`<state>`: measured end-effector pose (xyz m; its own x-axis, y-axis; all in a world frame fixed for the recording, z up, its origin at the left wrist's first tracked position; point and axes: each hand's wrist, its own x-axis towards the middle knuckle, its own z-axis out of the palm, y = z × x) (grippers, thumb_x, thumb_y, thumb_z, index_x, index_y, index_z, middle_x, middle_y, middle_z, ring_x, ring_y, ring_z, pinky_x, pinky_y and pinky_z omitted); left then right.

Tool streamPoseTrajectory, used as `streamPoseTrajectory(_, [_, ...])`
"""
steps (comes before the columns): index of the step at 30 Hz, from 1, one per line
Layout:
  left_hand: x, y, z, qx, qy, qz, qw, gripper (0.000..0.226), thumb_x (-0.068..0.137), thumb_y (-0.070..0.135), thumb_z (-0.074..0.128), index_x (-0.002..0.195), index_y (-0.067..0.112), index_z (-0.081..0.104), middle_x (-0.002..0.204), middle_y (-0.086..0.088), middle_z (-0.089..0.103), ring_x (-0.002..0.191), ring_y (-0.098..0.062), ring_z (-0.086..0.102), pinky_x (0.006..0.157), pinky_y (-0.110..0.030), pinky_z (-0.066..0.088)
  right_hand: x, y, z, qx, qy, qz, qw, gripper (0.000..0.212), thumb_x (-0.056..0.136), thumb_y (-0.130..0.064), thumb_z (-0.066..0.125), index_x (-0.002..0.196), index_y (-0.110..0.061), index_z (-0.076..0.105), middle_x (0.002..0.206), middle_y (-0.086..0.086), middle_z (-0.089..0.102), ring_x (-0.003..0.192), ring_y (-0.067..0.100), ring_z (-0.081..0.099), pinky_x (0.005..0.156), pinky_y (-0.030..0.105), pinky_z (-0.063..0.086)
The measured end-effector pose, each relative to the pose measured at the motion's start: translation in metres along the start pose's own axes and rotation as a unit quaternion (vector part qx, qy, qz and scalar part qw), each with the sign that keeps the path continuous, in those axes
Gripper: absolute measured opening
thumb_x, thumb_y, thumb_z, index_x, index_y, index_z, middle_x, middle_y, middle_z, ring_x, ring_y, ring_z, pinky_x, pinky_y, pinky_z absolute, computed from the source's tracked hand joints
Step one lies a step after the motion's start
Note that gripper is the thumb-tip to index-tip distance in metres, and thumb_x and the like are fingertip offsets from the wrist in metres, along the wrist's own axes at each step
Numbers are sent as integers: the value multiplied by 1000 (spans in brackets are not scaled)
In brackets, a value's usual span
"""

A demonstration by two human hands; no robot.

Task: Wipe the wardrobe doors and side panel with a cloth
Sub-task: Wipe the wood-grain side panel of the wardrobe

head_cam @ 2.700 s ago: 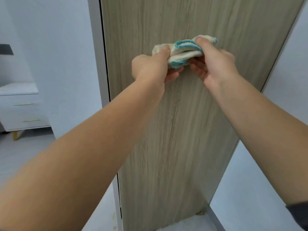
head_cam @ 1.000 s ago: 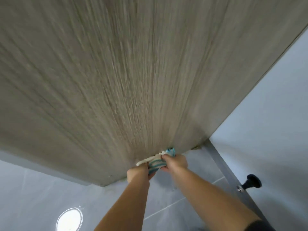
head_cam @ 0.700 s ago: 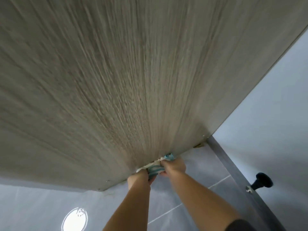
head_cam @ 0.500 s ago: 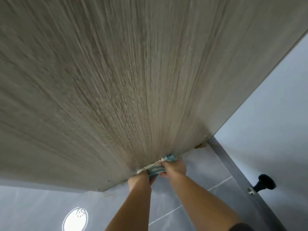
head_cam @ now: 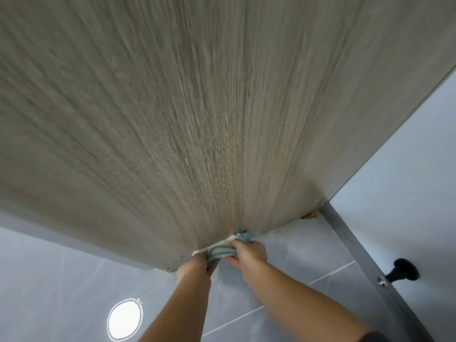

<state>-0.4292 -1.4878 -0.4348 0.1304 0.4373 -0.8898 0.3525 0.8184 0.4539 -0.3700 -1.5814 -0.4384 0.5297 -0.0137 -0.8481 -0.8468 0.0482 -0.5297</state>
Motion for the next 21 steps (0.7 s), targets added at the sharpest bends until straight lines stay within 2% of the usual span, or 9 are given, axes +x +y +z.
streamPoseTrajectory(2, [-23,9,-5,-34,-29,15,999,11,88,-1,61,96,-8,56,78,-21,59,61,-28,61,34,-26,50,-17,-10,-3,5,-13,-21,1000,30,80,-4,73,107,5,61,104,24,65,72,26,66,44,25,53])
streamPoseTrajectory(4, [-53,23,-13,-50,-49,46,996,12,87,-5,61,97,-10,56,78,-21,59,58,-25,62,36,-23,50,-42,-23,-4,13,-31,-43,999,21,82,-3,70,100,2,61,102,24,66,68,24,66,43,23,53])
streamPoseTrajectory(6, [-81,35,-25,-54,-85,67,993,15,86,-7,60,101,-11,56,79,-21,60,63,-26,61,37,-22,51,-74,-39,-5,31,-64,-64,995,15,84,-1,68,97,0,60,99,23,66,64,21,66,43,22,52])
streamPoseTrajectory(9, [-127,59,-33,-57,-121,102,986,15,86,-6,61,101,-10,59,85,-21,64,70,-26,63,40,-21,51,-127,-66,-8,71,-126,-103,984,18,86,0,64,104,0,61,90,16,67,58,14,67,44,21,52])
streamPoseTrajectory(13, [-186,82,-36,-68,-190,160,966,7,88,0,62,89,-6,65,85,-17,70,69,-20,68,49,-20,54,-185,-106,-17,104,-185,-168,963,21,88,-3,64,108,-1,61,94,16,69,66,16,69,49,22,54])
streamPoseTrajectory(16, [-203,83,-31,-82,-203,182,959,8,89,2,61,85,-4,65,76,-13,70,64,-17,67,51,-20,56,-194,-117,-23,88,-178,-193,961,14,87,-5,64,101,-5,62,93,15,68,74,20,68,50,24,55])
streamPoseTrajectory(19, [-192,69,-15,-77,-171,166,968,7,88,-1,62,82,-3,62,72,-14,66,63,-19,64,51,-22,57,-168,-112,-25,73,-123,-180,973,8,86,-6,66,91,-9,61,88,13,67,73,21,66,45,23,52])
streamPoseTrajectory(21, [-168,51,3,-69,-140,133,979,7,86,-3,63,81,-5,59,75,-18,63,64,-23,62,45,-23,55,-131,-104,-32,64,-76,-156,983,8,85,-6,66,86,-10,59,87,14,65,70,21,65,41,22,50])
